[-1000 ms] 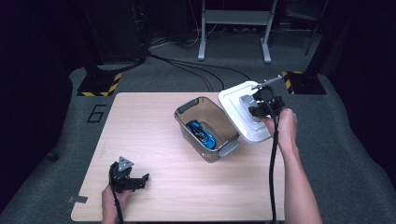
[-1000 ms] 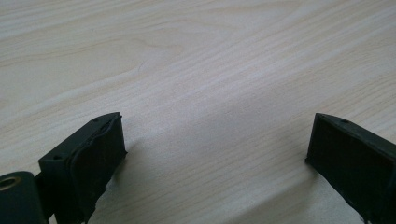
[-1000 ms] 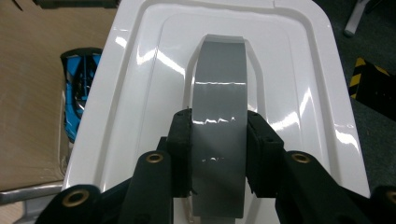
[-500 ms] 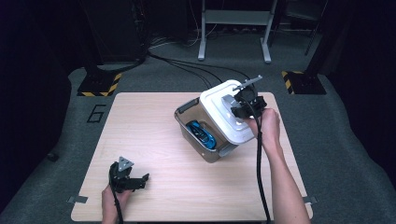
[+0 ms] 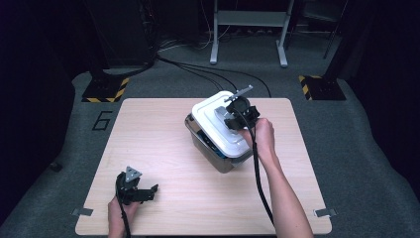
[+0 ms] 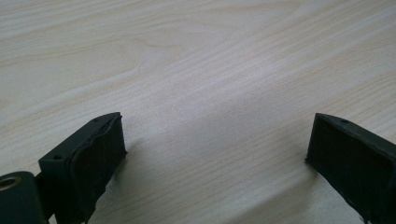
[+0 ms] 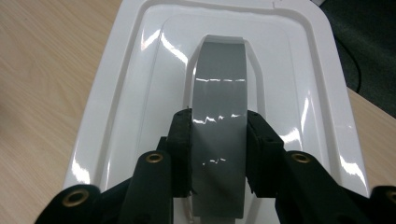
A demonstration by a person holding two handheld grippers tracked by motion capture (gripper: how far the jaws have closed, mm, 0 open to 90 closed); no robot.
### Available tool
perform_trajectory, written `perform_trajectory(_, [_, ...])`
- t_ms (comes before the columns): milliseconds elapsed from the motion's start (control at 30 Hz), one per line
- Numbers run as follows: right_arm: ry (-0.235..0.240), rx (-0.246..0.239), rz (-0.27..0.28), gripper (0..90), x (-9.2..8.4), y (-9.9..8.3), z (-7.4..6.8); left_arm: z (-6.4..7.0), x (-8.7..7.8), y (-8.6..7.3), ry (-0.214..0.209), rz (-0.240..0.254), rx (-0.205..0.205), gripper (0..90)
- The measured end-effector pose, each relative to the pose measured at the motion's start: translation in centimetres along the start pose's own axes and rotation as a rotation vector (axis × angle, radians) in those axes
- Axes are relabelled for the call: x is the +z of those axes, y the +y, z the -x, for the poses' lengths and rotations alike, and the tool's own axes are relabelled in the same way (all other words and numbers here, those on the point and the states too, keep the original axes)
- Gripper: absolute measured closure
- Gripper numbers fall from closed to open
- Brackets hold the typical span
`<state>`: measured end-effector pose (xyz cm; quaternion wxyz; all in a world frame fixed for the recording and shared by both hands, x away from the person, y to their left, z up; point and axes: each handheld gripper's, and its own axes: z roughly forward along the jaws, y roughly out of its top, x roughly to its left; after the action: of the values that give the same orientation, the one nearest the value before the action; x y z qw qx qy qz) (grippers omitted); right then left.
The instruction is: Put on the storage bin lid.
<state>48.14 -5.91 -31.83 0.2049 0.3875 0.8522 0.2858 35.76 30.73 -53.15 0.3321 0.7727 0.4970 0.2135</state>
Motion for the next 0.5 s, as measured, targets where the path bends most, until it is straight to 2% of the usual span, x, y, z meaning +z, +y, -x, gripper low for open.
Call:
perform_trajectory(100, [0.011, 0.004, -0.019, 66.8, 0.7, 0.1, -0.3, 0.0, 0.0, 0.0, 0.000, 0.000, 0.000, 4.2])
perform_trajectory(167, [0.017, -0.013, -0.021, 66.8, 1.3, 0.1, -0.2, 0.0, 0.0, 0.0, 0.000, 0.000, 0.000, 4.3])
perform_trajectory(200, [0.021, 0.000, -0.015, 66.8, 1.7, 0.1, -0.2, 0.0, 0.0, 0.0, 0.000, 0.001, 0.000, 4.2])
perform_trajectory(267, [0.027, -0.017, -0.011, 66.8, 2.3, 0.1, 0.0, 0.0, 0.0, 0.0, 0.000, 0.000, 0.000, 4.2])
perform_trajectory(300, [0.030, -0.004, -0.015, 66.8, 2.5, 0.1, -0.1, 0.0, 0.0, 0.0, 0.000, 0.000, 0.000, 4.2])
perform_trajectory(500, [0.039, -0.015, -0.031, 66.8, 3.9, 0.0, -0.4, 0.0, 0.0, 0.0, 0.000, 0.000, 0.000, 4.2])
